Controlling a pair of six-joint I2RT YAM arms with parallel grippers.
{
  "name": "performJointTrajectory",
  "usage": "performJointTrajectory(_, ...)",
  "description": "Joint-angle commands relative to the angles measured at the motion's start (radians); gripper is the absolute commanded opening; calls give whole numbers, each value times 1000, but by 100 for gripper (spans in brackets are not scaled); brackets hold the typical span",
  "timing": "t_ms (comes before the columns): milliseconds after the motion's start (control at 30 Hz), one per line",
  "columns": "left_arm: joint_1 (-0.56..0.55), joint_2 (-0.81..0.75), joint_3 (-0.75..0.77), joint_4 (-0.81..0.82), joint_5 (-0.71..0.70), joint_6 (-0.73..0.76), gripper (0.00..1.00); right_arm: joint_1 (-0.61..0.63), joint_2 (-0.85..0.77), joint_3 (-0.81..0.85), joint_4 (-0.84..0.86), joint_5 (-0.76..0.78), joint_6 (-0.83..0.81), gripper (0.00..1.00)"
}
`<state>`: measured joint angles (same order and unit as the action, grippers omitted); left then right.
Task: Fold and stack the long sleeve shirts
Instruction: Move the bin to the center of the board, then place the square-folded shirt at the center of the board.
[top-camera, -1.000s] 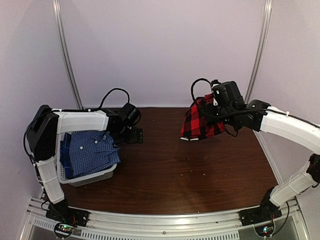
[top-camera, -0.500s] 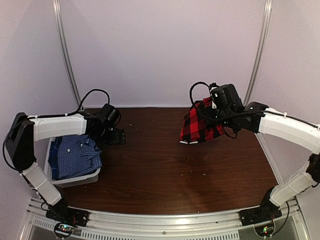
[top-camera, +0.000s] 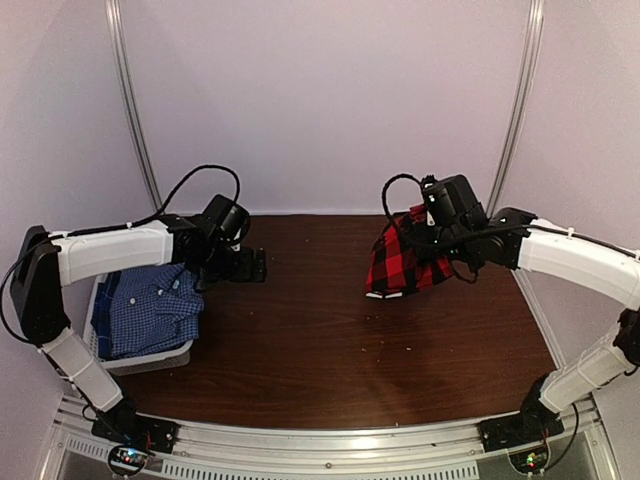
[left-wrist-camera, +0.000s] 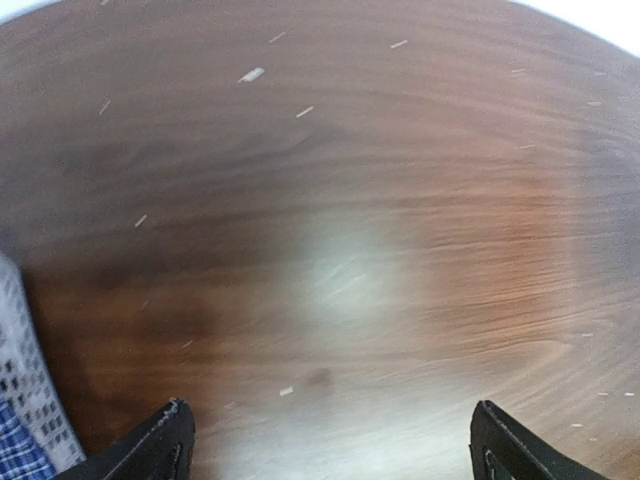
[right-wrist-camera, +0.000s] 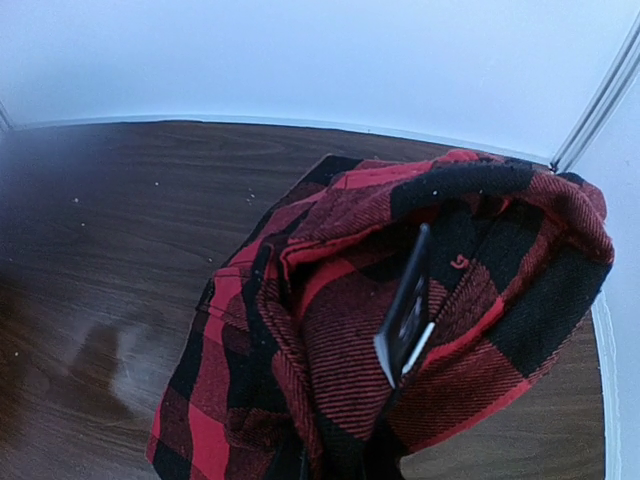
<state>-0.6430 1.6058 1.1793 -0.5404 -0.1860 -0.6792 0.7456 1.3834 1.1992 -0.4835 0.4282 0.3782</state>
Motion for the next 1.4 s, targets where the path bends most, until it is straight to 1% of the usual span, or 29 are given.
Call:
performJointTrajectory(0,-51,35,98,88,71,80,98,-15,-101,-26,-90,87,41,0)
performJointTrajectory(133,-98,82,169,110,110,113,98,-22,-184,-59,-220,114,62,0)
performJointTrajectory(233,-128,112,200,131,142,123,98,-22,-176,-45,-357,137,75,0)
performJointTrajectory(333,-130,120,197,160,180,115,98,-16,-102,-27,-454,152,89,0)
performJointTrajectory(433,-129,120,186,175,202,112,98,14,31,1,-426,122,76,0)
performJointTrajectory(467,-130,120,182,180,220,112,98,25,92,31,-406,111,69,2)
performJointTrajectory(567,-129,113,172,188,226,111,98,53,278,185,-338,81,35,13)
performJointTrajectory(700,-122,102,162,194,234,99,98,53,451,371,-199,-48,-34,39)
performJointTrajectory(767,-115,99,156,197,241,90,98,51,497,435,-171,-99,-48,51)
performJointTrajectory(833,-109,94,147,197,242,81,98,51,514,477,-172,-116,-51,58)
performJointTrajectory(933,-106,80,125,212,248,70,98,43,468,432,-133,-138,-47,74)
performJointTrajectory(1167,-106,109,112,238,292,41,98,-28,285,215,-38,-158,-11,85)
performJointTrajectory(1267,-106,126,109,234,284,18,98,-62,244,137,-12,-187,-3,85)
performJointTrajectory(1367,-101,143,101,220,266,-13,98,-69,230,89,13,-222,-7,85)
